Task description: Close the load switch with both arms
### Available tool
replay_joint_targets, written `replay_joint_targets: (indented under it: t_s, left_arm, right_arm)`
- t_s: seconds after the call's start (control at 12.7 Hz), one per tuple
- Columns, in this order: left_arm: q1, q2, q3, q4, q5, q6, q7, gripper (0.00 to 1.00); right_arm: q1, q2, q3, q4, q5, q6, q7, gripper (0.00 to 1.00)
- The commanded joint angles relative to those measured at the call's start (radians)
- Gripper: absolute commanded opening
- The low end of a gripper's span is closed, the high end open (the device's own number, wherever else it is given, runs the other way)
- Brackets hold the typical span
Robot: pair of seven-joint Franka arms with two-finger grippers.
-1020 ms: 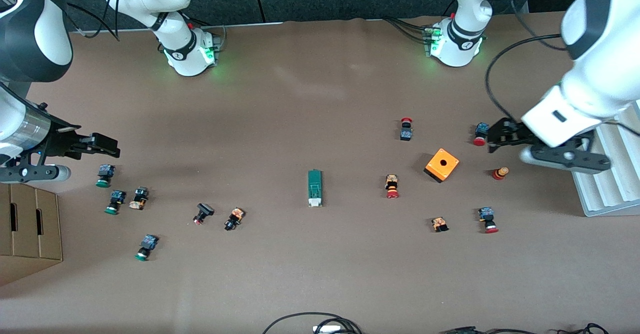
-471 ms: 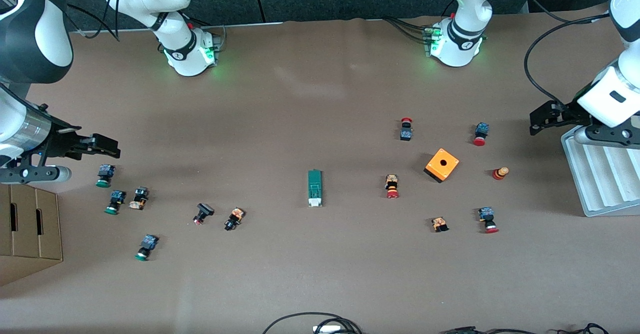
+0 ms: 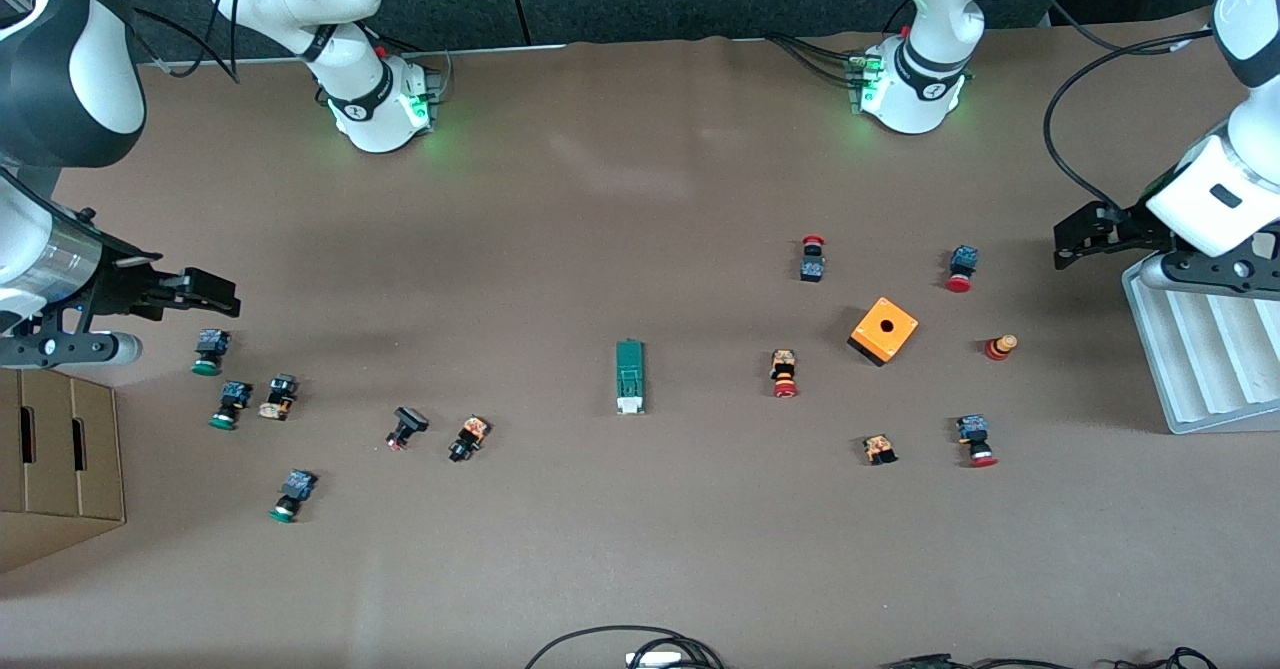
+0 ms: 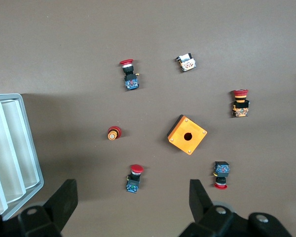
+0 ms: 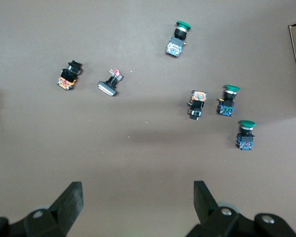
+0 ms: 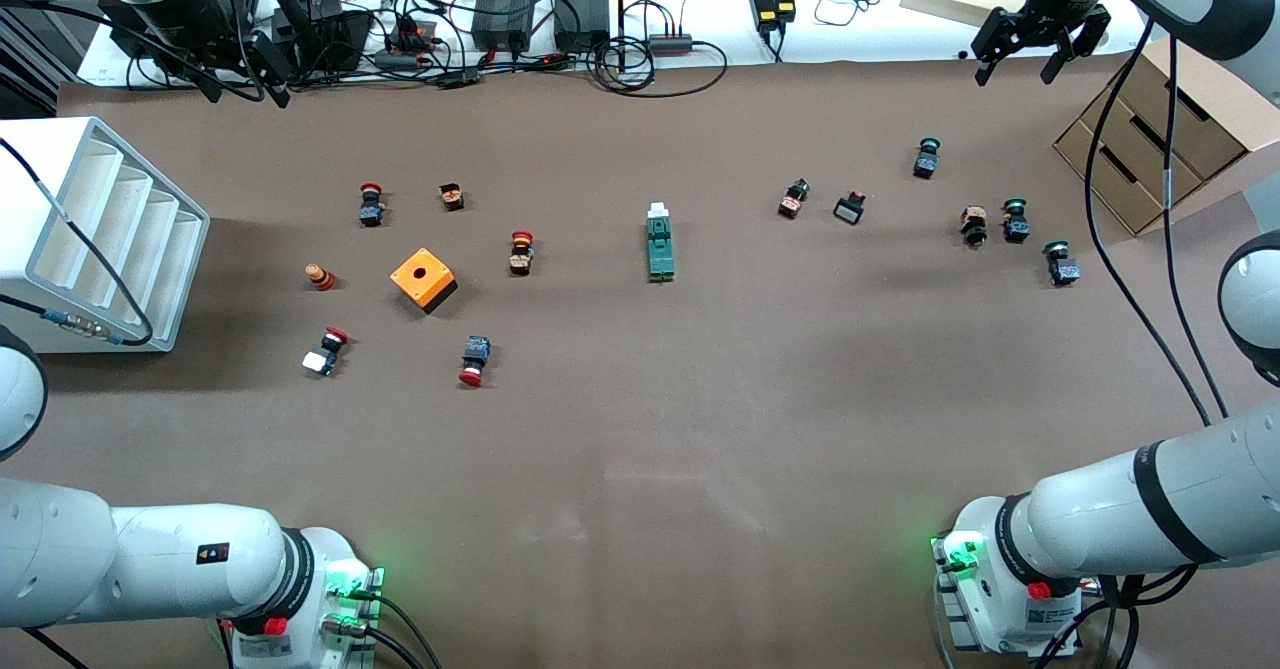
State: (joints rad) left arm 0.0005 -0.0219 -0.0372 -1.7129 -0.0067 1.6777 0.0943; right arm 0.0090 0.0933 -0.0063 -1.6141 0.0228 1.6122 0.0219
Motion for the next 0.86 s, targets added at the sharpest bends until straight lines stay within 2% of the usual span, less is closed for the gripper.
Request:
replay_joint_targets:
  t_s: [0.0,0.16,0.78]
  left_arm:
    - [-0.048,-0.003,0.053,0.006,-0.001,-0.004,-0.016,1.0]
    - [-0.048,0.026,0.056,0.036,0.002,-0.003,-0.015,1.0]
    - [-0.04,0.029,0.054,0.051,0.002,-0.012,-0.054,1.0]
  right_arm:
    - [-0.004,0.011,0.002,0.02,-0.004,-0.006,0.004,1.0]
    - [-0.004,0.011,0.002,0.02,-0.004,-0.006,0.003,1.0]
    - [-0.004,0.013,0.002,0.02,-0.003,-0.003,0.001,1.0]
